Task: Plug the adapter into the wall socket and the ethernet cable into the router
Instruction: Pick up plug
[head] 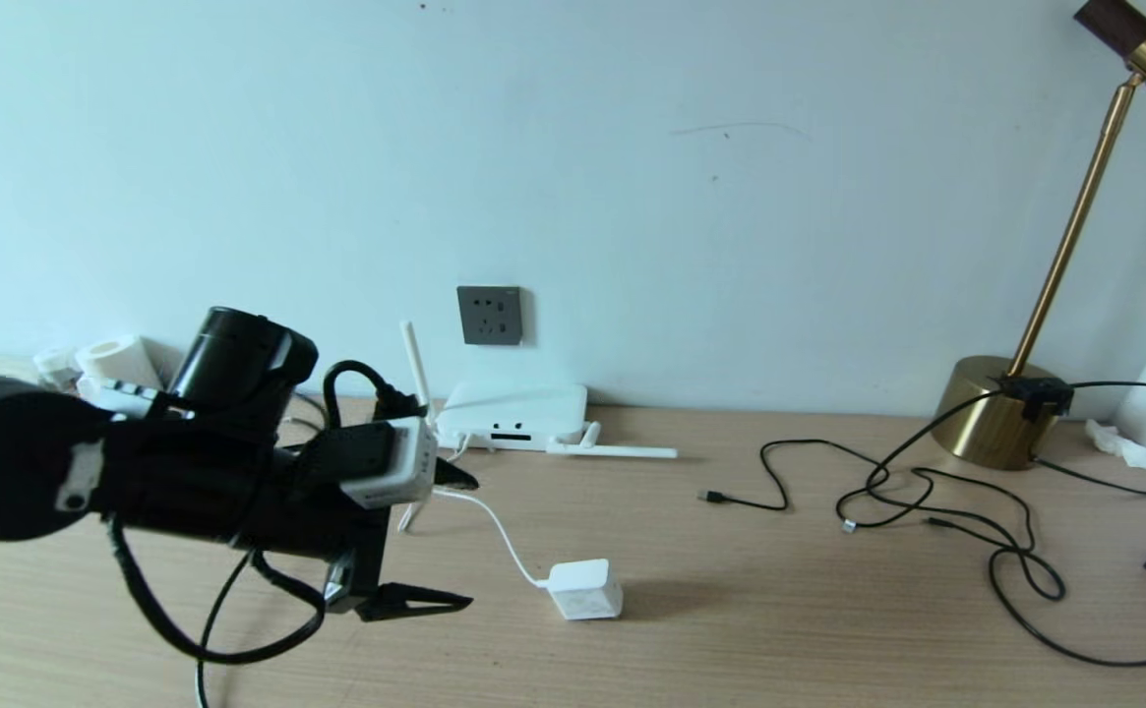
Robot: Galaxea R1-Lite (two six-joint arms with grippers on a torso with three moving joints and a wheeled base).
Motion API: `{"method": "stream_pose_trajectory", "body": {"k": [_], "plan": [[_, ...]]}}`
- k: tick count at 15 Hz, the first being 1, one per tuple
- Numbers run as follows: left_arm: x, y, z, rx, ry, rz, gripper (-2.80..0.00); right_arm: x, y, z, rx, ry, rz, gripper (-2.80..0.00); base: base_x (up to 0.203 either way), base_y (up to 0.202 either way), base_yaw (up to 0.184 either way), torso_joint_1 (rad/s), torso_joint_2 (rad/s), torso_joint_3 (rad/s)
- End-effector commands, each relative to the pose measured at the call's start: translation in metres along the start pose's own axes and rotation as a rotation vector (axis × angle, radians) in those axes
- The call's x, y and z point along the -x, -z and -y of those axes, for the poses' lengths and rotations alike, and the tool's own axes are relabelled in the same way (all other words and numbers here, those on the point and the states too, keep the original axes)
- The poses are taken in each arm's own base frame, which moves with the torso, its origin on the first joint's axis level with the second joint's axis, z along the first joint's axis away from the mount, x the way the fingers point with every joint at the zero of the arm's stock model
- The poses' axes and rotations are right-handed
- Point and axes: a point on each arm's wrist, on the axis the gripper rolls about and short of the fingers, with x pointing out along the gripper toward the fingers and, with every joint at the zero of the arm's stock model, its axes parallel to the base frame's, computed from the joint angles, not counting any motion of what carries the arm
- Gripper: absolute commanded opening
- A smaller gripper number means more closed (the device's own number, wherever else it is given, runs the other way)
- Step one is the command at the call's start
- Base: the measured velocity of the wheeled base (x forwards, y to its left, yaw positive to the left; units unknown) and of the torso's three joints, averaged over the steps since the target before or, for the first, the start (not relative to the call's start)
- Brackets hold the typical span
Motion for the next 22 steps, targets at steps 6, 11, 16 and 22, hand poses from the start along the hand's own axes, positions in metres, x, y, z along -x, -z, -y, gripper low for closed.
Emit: {"method": "stream_pose_trajectory", "body": {"k": [6,11,16,22], "plan": [[-0.052,0.015,-0.014,0.073,0.175,-0.070,0.00,0.000,0.000,0.000,0.000,0.000,-0.002,-2.80,0.000,0.000,0.000,0.000,0.00,0.000],[-0.026,-0.024,-0.022,0.061,0.223,-0.068,0.00,0.000,0.000,0.000,0.000,0.000,-0.001,-2.80,0.000,0.000,0.000,0.000,0.00,0.000],[-0.047,-0.034,-0.049,0.032,0.214,-0.043,0.00,0.000,0.000,0.000,0.000,0.000,-0.003,-2.80,0.000,0.000,0.000,0.000,0.00,0.000],[-0.077,-0.039,-0.041,0.021,0.281,-0.060,0.00,0.000,0.000,0.000,0.000,0.000,-0.002,-2.80,0.000,0.000,0.000,0.000,0.00,0.000]]}}
